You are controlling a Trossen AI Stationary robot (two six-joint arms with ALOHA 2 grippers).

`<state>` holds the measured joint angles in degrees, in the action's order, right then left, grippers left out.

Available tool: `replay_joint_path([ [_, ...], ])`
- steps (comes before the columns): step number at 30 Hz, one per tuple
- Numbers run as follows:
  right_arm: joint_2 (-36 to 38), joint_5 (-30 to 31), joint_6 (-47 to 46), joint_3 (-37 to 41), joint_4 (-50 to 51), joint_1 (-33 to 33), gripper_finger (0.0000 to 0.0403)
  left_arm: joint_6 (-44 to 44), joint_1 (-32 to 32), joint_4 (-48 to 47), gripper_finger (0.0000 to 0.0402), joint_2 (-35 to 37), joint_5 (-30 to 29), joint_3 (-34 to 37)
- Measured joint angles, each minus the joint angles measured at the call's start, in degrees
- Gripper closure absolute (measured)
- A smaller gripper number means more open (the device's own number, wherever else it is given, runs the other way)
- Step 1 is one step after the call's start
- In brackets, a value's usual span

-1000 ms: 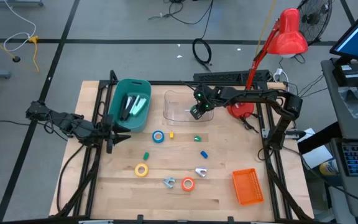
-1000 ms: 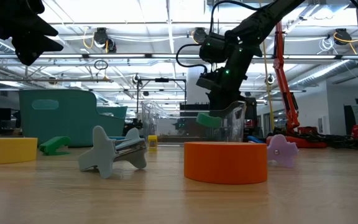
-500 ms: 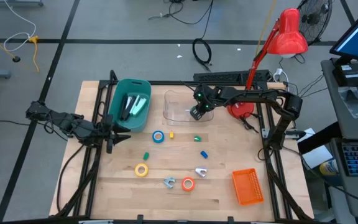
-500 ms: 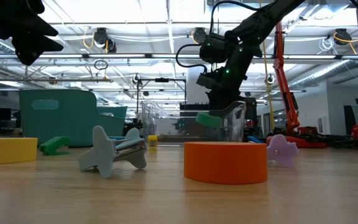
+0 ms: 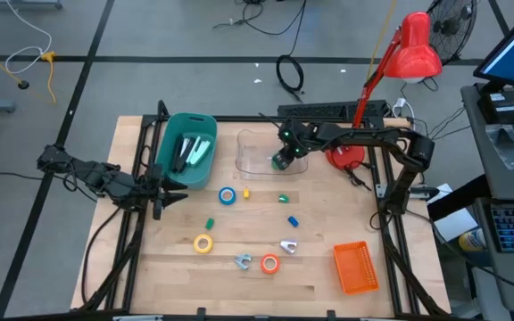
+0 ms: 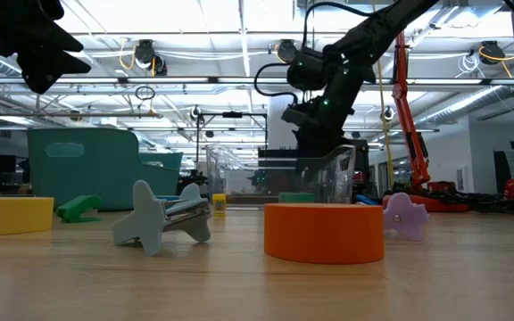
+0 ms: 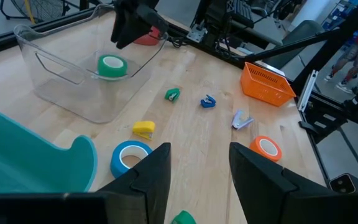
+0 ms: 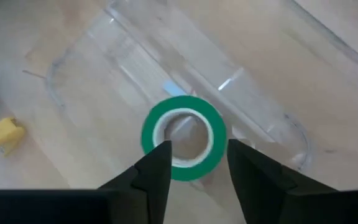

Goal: Pick and place Stapler, Stapler remover, tape
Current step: Put the blue tape into the transparent bin

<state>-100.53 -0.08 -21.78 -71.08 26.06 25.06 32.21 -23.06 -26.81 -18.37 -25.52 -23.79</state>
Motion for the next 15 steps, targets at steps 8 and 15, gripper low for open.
replay_joint_path([
  [8,6.97,-2.12,3.17,-4.41,-2.31,-2.82,0.026,1.34,0.01,0.03,0.0238,0.02,0.04,0.0],
  [15,19.12,-2.59,9.46,-4.45,-1.41,-7.69,0.0312,1.25,0.01,0.09,0.0238,0.0,0.05,0.0],
])
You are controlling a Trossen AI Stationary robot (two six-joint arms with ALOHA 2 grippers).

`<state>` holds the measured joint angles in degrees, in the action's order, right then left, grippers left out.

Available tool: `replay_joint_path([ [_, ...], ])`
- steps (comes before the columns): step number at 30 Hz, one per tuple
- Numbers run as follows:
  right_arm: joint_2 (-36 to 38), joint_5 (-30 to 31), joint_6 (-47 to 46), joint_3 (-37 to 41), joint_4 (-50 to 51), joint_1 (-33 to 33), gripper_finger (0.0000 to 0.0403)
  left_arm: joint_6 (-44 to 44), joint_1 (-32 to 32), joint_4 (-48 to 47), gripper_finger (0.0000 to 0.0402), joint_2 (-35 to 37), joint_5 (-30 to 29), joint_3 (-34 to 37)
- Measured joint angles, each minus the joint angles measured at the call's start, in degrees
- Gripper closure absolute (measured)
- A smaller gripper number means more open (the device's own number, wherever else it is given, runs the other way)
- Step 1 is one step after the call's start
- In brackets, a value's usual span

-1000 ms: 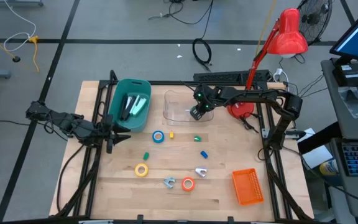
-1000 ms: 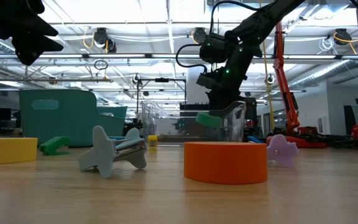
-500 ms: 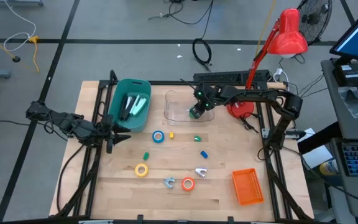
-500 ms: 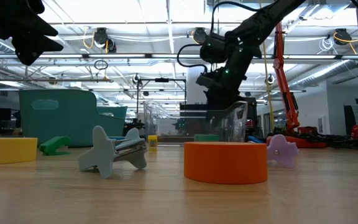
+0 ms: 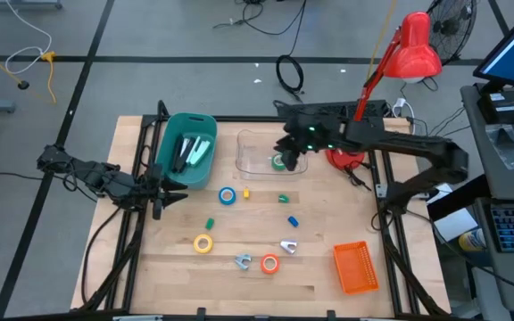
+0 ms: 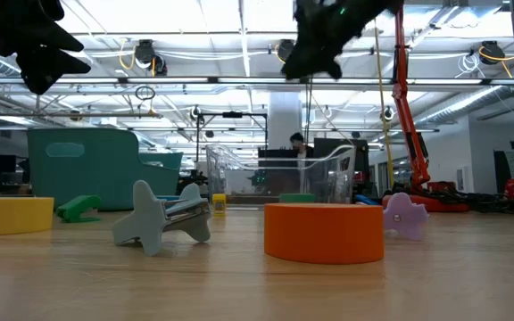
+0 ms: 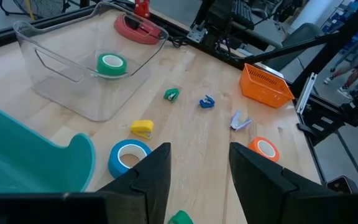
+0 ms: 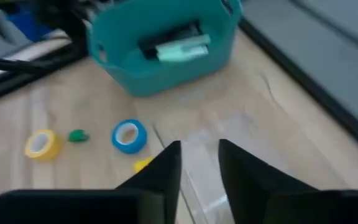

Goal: Pick and place Stapler, Stapler remover, tape
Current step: Put the blue tape into the transparent bin

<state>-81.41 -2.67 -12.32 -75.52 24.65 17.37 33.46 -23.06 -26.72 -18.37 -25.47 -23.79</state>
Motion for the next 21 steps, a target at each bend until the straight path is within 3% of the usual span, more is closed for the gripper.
replay_joint_path([
  [7,12.65,1.04,4.42,8.94,-2.34,-3.36,0.0396,-0.43,-0.01,0.04,0.0238,0.01,-0.01,0.0],
  [16,31.73,-0.66,-3.14,32.21,-24.17,-4.0,0.0392,-0.53,0.01,8.25,0.0238,0.02,-1.13,0.0],
  [21,40.02,-1.93,-7.41,43.46,-36.85,-3.98,0.0401,1.67,0.0,9.1,0.0238,-1.52,2.0,-0.04],
])
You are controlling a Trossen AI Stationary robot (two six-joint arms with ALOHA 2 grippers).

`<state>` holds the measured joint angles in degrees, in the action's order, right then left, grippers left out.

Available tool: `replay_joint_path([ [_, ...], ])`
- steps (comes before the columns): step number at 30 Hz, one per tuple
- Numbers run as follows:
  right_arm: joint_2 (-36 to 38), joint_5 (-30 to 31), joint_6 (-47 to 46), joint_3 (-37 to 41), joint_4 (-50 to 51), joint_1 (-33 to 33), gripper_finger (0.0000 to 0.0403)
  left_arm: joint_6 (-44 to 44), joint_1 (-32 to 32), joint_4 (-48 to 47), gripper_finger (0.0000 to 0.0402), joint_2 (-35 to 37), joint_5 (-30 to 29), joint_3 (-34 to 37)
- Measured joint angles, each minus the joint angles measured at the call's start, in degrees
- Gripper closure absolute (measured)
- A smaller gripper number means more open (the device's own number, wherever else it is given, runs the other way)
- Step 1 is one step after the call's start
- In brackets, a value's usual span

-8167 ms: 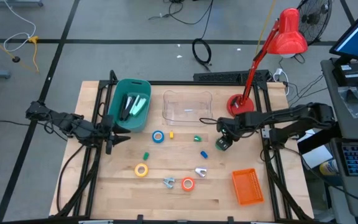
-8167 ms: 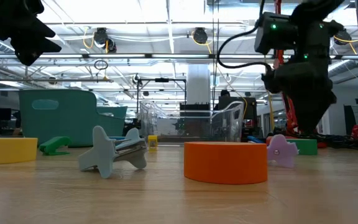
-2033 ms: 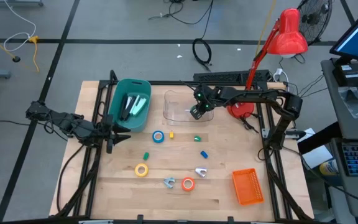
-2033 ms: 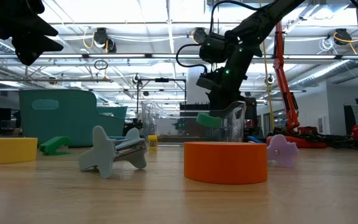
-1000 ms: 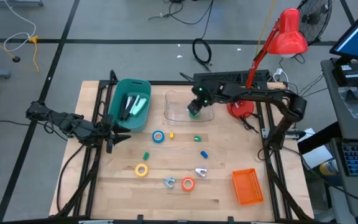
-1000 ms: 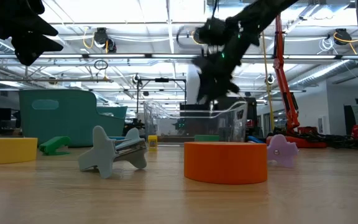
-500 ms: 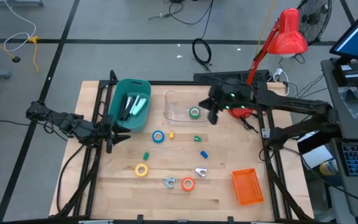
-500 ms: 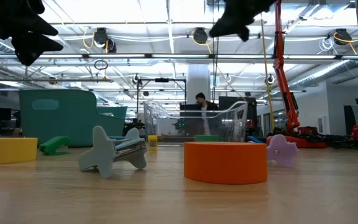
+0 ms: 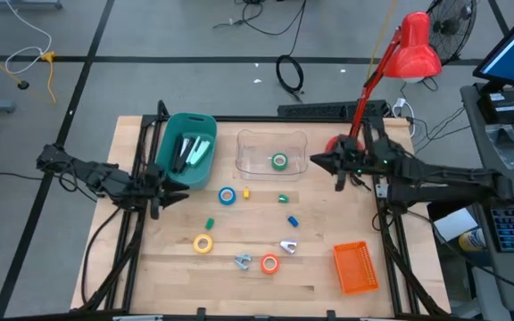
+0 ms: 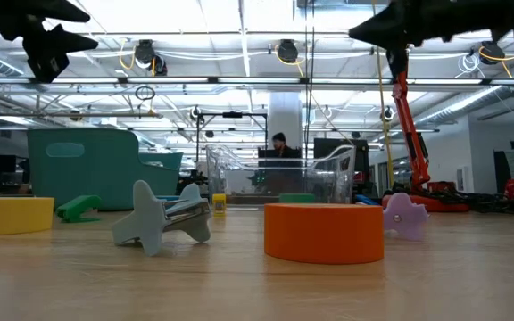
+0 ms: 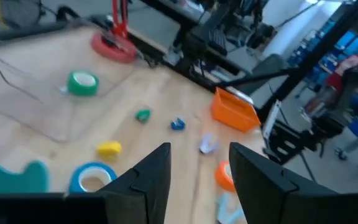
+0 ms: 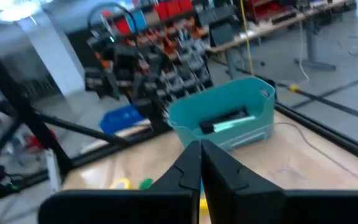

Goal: Pick and place Stapler, Stapler remover, tape
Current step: Put the blue tape into the transparent bin

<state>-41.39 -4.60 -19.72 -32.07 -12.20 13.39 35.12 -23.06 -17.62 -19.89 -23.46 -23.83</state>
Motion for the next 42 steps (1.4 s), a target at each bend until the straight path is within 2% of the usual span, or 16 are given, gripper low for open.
replay_joint_path([
  [5,4.77,0.02,-3.56,7.03,-7.1,0.0,0.0402,3.37,-0.01,-0.65,0.0238,-7.06,3.18,-3.68],
  [9,6.36,0.02,-4.71,9.75,-10.62,0.0,0.0401,3.24,-0.01,-2.86,0.0238,-15.41,3.67,-10.28],
  [13,6.91,0.02,-4.84,10.53,-11.8,0.0,0.0402,2.86,-0.01,-9.14,0.0238,-24.93,3.11,-19.87],
  [18,6.91,0.02,-4.64,10.53,-11.94,0.0,0.0402,6.5,0.45,-22.37,0.0238,-36.44,2.46,-31.19],
  [21,6.89,0.02,-4.29,10.53,-12.03,0.0,0.0401,9.31,0.6,-29.09,0.0238,-42.12,2.72,-35.27],
  [24,6.89,0.02,-4.19,10.53,-12.29,0.0,0.0402,9.63,0.58,-31.96,0.0238,-46.89,3.38,-36.82],
  [27,6.89,0.0,-4.05,10.53,-12.76,0.0,0.0402,6.9,0.61,-32.28,0.0238,-50.43,4.81,-36.86],
  [33,6.89,-0.19,-3.43,10.53,-12.85,0.0,0.0402,-3.99,2.52,-28.75,0.0238,-56.56,5.83,-36.82],
  [39,6.89,-1.86,-3.59,10.53,-12.85,0.0,0.0402,-19.53,7.97,-18.45,0.0238,-62.44,15.17,-36.84],
  [42,6.89,-3.19,-3.59,10.53,-12.85,0.0,0.0401,-23.11,11.92,-18.76,0.0238,-64.64,17.92,-36.84],
])
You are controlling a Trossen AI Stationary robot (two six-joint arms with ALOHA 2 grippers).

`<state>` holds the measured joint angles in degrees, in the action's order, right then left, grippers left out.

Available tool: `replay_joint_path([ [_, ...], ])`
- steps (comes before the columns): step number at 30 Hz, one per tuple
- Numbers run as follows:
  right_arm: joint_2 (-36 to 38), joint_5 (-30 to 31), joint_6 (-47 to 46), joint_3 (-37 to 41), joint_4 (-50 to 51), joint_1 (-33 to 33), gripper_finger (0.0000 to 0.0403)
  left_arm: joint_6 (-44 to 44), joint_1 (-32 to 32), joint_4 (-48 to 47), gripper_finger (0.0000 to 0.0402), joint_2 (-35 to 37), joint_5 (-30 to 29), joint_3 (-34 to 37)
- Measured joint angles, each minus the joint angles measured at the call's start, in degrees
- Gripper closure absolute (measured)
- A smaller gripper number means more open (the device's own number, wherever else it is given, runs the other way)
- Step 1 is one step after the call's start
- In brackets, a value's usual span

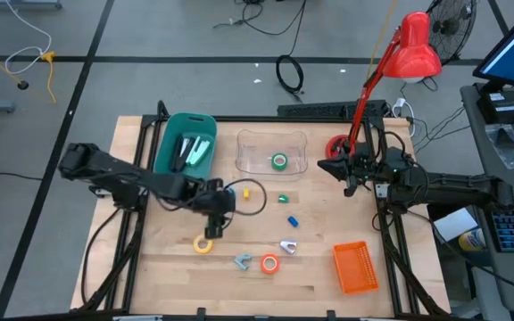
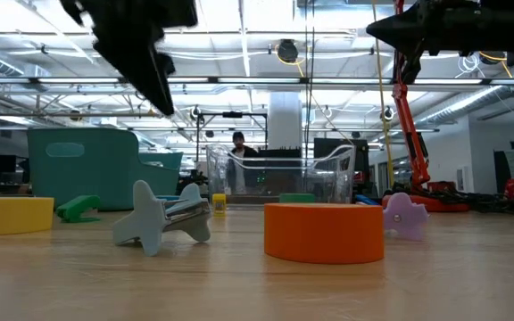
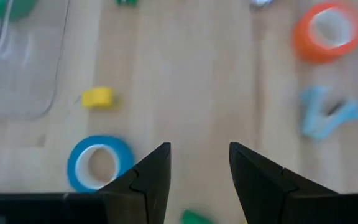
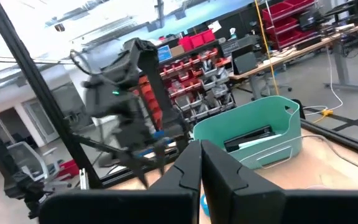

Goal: Pick and place Stapler, Stapler remover, tape
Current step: Put the blue tape into the transparent bin

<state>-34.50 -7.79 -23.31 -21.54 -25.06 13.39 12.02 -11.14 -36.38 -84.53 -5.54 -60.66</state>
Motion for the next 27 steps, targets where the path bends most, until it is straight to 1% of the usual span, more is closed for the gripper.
replay_joint_path([
  [3,0.0,-0.02,0.0,0.0,0.0,0.0,0.0401,-0.44,4.01,-1.58,0.0238,-1.4,0.04,0.02],
  [7,0.0,-0.03,0.0,0.0,0.0,0.0,0.0401,-3.1,7.93,-0.16,0.0238,-2.13,0.13,0.02],
  [10,0.0,-0.02,0.0,0.0,0.0,0.0,0.0401,-4.01,9.71,-0.11,0.0238,-2.6,2.54,0.02],
  [14,-0.02,-0.02,0.0,0.0,0.0,0.0,0.0402,-4.02,10.52,-0.28,0.0238,-2.56,5.88,0.02],
  [18,-0.02,-0.02,0.0,0.0,0.0,0.0,0.0401,-1.77,10.47,-0.25,0.0238,-2.56,6.02,0.02],
  [23,-0.02,-0.02,0.0,0.0,0.0,0.0,0.0401,-1.03,10.47,0.04,0.0237,-2.56,5.76,0.02],
  [25,-0.02,-0.02,0.0,0.0,0.0,0.0,0.0401,-0.93,10.47,0.04,0.0231,-2.56,5.53,0.02],
  [27,-0.02,-0.02,0.0,0.0,0.0,0.0,0.0402,-0.81,10.47,0.02,0.0216,-2.56,5.51,0.02],
])
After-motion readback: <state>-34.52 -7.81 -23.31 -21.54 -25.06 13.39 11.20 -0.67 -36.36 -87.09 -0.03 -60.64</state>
